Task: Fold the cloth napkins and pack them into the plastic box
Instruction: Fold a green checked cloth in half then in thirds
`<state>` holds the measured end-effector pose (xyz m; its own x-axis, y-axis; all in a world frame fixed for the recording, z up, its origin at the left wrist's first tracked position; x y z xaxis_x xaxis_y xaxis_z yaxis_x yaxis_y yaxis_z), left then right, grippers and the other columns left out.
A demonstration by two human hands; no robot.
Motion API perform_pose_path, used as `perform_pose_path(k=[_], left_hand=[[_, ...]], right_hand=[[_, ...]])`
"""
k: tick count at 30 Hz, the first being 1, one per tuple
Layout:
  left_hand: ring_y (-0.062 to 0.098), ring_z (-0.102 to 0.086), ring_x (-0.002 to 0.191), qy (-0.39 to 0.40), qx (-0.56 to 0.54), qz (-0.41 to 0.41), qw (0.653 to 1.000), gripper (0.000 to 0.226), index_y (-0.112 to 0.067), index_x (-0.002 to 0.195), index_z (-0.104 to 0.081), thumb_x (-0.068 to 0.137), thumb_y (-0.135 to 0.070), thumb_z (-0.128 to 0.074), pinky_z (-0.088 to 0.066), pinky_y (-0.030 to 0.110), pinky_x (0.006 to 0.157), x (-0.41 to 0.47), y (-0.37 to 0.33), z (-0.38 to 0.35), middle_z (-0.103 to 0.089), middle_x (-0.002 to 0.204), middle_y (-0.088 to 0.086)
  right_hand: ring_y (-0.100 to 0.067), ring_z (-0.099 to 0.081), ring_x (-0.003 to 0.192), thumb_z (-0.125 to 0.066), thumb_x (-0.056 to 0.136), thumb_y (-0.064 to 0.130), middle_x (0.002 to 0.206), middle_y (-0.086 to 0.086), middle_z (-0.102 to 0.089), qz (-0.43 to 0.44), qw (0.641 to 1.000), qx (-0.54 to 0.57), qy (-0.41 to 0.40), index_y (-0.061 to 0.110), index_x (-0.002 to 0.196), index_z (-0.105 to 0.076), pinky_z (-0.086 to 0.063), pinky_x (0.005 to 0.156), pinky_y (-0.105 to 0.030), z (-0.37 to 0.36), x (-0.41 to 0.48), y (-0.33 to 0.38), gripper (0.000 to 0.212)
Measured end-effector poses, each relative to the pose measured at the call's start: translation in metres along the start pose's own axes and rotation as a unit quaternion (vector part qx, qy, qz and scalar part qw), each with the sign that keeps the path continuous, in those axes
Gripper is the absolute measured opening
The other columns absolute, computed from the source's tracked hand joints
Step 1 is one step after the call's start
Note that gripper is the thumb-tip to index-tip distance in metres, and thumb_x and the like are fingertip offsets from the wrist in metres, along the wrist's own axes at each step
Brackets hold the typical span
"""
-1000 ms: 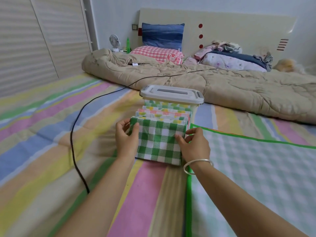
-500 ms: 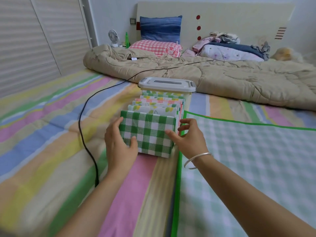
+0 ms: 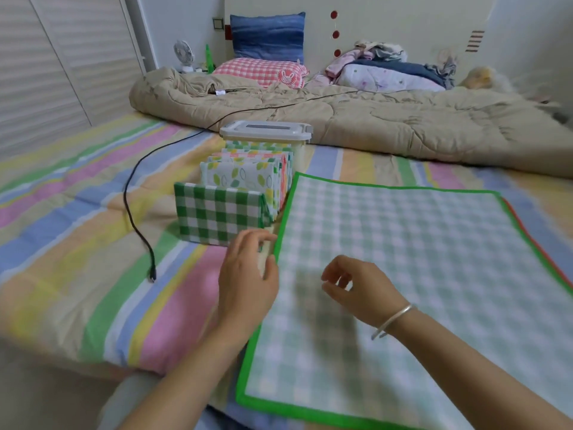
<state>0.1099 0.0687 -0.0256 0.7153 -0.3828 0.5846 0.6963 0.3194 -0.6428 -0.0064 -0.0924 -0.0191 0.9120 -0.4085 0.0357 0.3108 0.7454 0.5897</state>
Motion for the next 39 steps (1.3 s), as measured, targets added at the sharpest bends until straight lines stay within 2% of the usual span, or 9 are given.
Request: perform_pose_path(k=[6,12,16,19,22,25,29,32,39], left_hand=[[0.0,-0.058,0.097,0.401,-0.045,-0.082,0.911,0.012,-0.028,0.103,-0.068,0.092,-0.026,-0.064,-0.049,0.033,0.091,-0.047,-0.078,-0.044,-0.065,0.104,-0.016],[0.006,-0.027,0.138,0.55,0.11,-0.171,0.81,0.088,-0.032,0.146,-0.041,0.073,-0.068,-0.073,-0.03,0.03,0.114,-0.084,-0.107,-0.053,-0.035,0.151,-0.016],[0.006,-0.023,0.143,0.561,0.134,-0.189,0.795,0.088,-0.035,0.147,-0.039,0.073,-0.069,-0.072,-0.025,0.029,0.117,-0.084,-0.111,-0.05,-0.029,0.157,-0.016],[0.002,-0.038,0.134,0.576,0.086,-0.128,0.803,0.07,-0.039,0.136,-0.05,0.075,-0.067,-0.073,-0.031,0.028,0.114,-0.073,-0.11,-0.052,-0.045,0.146,-0.021],[-0.003,-0.048,0.128,0.597,0.044,-0.076,0.797,0.034,-0.041,0.115,-0.065,0.085,-0.057,-0.069,-0.038,0.031,0.112,-0.062,-0.107,-0.051,-0.056,0.138,-0.022],[-0.002,-0.054,0.123,0.626,0.074,-0.071,0.773,0.027,-0.027,0.116,-0.072,0.094,-0.036,-0.06,-0.042,0.032,0.111,-0.058,-0.109,-0.048,-0.062,0.133,-0.019],[0.015,-0.048,0.059,0.68,0.072,-0.087,0.724,0.032,-0.013,0.073,-0.064,0.097,-0.031,-0.055,-0.048,0.03,0.067,-0.049,-0.132,-0.038,-0.053,0.06,-0.006],[0.01,-0.032,0.051,0.7,0.098,-0.083,0.702,0.04,-0.012,0.063,-0.051,0.1,-0.026,-0.054,-0.032,0.028,0.057,-0.033,-0.15,-0.033,-0.036,0.051,-0.009],[0.023,-0.061,0.095,0.392,0.309,-0.162,0.851,0.025,-0.021,0.105,-0.068,0.098,-0.04,-0.054,-0.045,0.033,0.074,0.019,-0.161,-0.063,-0.067,0.102,-0.001]], right_hand=[[-0.002,-0.049,0.079,-0.071,0.079,0.045,0.08,0.017,-0.057,0.001,0.992,-0.117,0.054,0.04,0.081,-0.055,-0.043,0.074,-0.022,0.032,-0.079,-0.056,0.016],[-0.008,-0.039,0.133,-0.058,0.059,0.086,0.142,0.012,-0.046,0.074,0.981,-0.135,0.116,0.033,0.13,-0.055,-0.034,0.11,-0.029,0.056,-0.149,-0.098,0.089],[0.0,-0.023,0.142,-0.053,0.055,0.089,0.15,0.018,-0.033,0.062,0.981,-0.121,0.141,0.037,0.136,-0.045,-0.018,0.115,-0.015,0.062,-0.165,-0.104,0.096],[0.007,-0.037,0.133,-0.061,0.067,0.078,0.14,0.023,-0.046,0.042,0.989,-0.073,0.119,0.045,0.123,-0.052,-0.026,0.109,-0.009,0.072,-0.167,-0.099,0.066],[-0.003,-0.063,0.103,-0.068,0.088,0.037,0.11,0.019,-0.068,0.029,0.994,-0.089,0.052,0.037,0.108,-0.066,-0.047,0.093,-0.027,0.078,-0.169,-0.097,0.019],[-0.004,-0.055,0.064,-0.056,0.097,0.032,0.07,0.018,-0.061,0.013,0.985,-0.164,0.049,0.029,0.102,-0.066,-0.047,0.071,-0.03,0.083,-0.172,-0.089,0.012],[0.005,-0.05,0.059,-0.053,0.099,0.031,0.057,0.013,-0.051,0.001,0.977,-0.16,0.143,0.031,0.095,-0.063,-0.037,0.059,-0.016,0.101,-0.175,-0.073,0.011],[0.006,-0.051,0.056,-0.054,0.098,0.031,0.055,0.023,-0.057,-0.039,0.968,-0.112,0.222,0.037,0.084,-0.056,-0.039,0.06,-0.011,0.121,-0.166,-0.064,0.015],[-0.012,-0.053,0.072,-0.056,0.094,0.044,0.068,0.016,-0.054,-0.043,0.963,-0.265,-0.003,0.031,0.083,-0.055,-0.034,0.064,-0.028,0.147,-0.094,-0.095,0.017]])
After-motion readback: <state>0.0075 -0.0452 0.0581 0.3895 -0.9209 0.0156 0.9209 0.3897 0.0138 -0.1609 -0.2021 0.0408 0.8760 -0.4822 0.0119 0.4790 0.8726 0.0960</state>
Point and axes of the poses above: each hand's wrist, its own x-axis towards the middle knuckle, its own z-axis out of the back of the hand, y = z × x, the point moved 3 cm from there along x, towards the middle knuckle
